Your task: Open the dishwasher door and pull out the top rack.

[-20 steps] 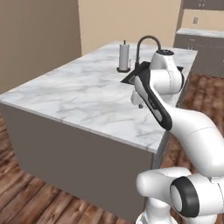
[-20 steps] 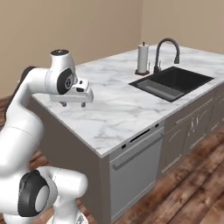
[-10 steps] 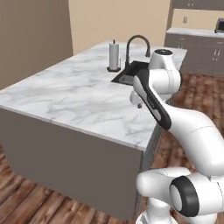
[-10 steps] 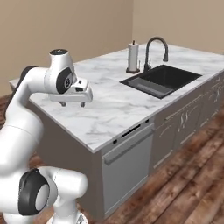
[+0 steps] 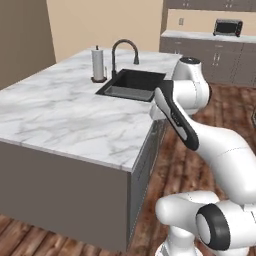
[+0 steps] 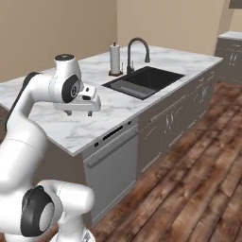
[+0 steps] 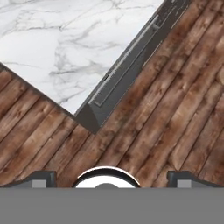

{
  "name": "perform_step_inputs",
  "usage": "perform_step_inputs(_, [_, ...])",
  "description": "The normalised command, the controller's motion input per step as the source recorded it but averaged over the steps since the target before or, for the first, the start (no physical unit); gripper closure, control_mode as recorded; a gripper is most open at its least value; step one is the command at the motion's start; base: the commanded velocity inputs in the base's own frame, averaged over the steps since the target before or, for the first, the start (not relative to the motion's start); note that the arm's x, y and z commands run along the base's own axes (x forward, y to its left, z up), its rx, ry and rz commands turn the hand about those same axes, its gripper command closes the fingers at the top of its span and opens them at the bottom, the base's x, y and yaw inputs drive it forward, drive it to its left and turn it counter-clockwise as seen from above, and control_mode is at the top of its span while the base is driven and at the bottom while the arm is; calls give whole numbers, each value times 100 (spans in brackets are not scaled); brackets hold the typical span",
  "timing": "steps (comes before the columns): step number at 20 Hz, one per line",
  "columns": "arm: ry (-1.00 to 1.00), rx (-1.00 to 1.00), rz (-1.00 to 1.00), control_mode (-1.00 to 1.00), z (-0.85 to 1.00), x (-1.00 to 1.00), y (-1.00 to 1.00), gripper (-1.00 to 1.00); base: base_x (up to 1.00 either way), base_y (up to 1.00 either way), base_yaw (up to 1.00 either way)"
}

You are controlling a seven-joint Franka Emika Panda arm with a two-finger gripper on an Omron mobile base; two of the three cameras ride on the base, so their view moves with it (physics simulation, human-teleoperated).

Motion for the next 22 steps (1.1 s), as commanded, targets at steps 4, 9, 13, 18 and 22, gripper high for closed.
perform_step_inputs(4, [0, 0, 0, 100, 0, 0, 0, -100, 38, 30, -12])
perform_step_inputs(9, [0, 0, 0, 100, 0, 0, 0, -100, 21, 11, -10])
perform_step_inputs(13, [0, 0, 0, 100, 0, 0, 0, -100, 43, 2, -8])
perform_step_inputs(18, [0, 0, 0, 100, 0, 0, 0, -100, 13, 0, -4])
perform_step_inputs(22, [0, 9, 0, -100, -9, 0, -12, -100, 4, 1, -4])
